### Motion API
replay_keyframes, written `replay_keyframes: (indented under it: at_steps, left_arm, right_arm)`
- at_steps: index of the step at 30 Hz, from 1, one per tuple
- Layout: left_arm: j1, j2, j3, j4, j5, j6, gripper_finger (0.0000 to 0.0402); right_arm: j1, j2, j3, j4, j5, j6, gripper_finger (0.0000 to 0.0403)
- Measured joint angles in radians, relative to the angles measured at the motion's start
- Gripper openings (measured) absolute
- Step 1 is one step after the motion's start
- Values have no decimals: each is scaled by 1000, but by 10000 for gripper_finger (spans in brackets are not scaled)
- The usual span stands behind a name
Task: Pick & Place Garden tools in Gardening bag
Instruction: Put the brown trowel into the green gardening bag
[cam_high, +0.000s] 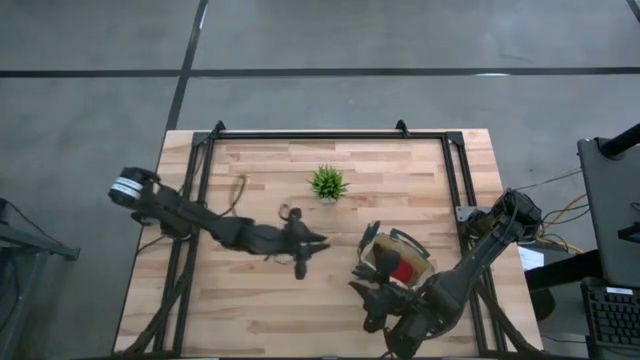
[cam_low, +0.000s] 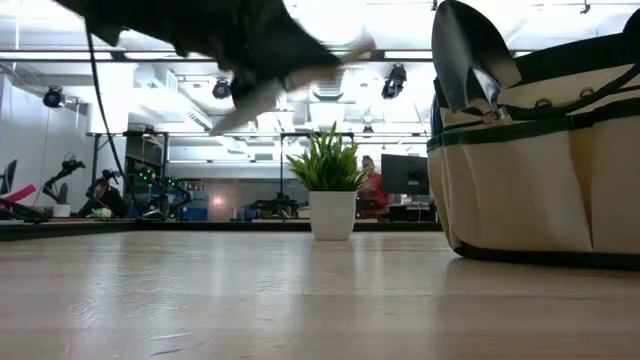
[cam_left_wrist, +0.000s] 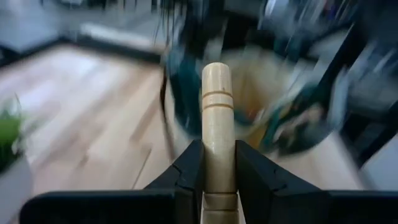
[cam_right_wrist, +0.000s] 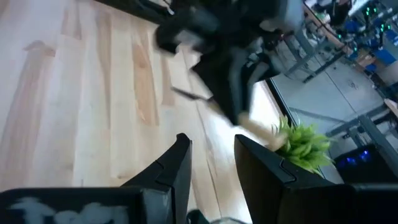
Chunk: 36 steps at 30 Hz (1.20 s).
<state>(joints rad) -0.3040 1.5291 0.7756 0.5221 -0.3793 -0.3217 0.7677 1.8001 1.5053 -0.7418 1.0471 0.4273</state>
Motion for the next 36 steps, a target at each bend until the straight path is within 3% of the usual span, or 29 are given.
replay_keyframes:
  at_steps: [8, 12, 16, 21, 28, 36]
  left_arm:
    - [-7, -108, -209, 454, 29, -21, 68]
    - [-7, -111, -267, 651, 73, -28, 68]
    - [-7, -114, -274, 730, 112, -40, 68]
    - [-15, -113, -250, 771, 162, -41, 68]
    - [-16, -113, -231, 888, 232, -26, 68]
    - [-16, -113, -193, 1008, 262, 18, 68]
  right_arm:
    - [-3, 38, -9, 115, -140, -350, 99]
    - [-23, 82, -11, 189, -145, -378, 94]
    - [-66, 97, -12, 235, -180, -378, 89]
    - [-83, 116, -12, 337, -69, -496, 94]
    - [-75, 164, -12, 633, 34, -874, 128]
    - [-104, 266, -11, 1246, 190, -1411, 191]
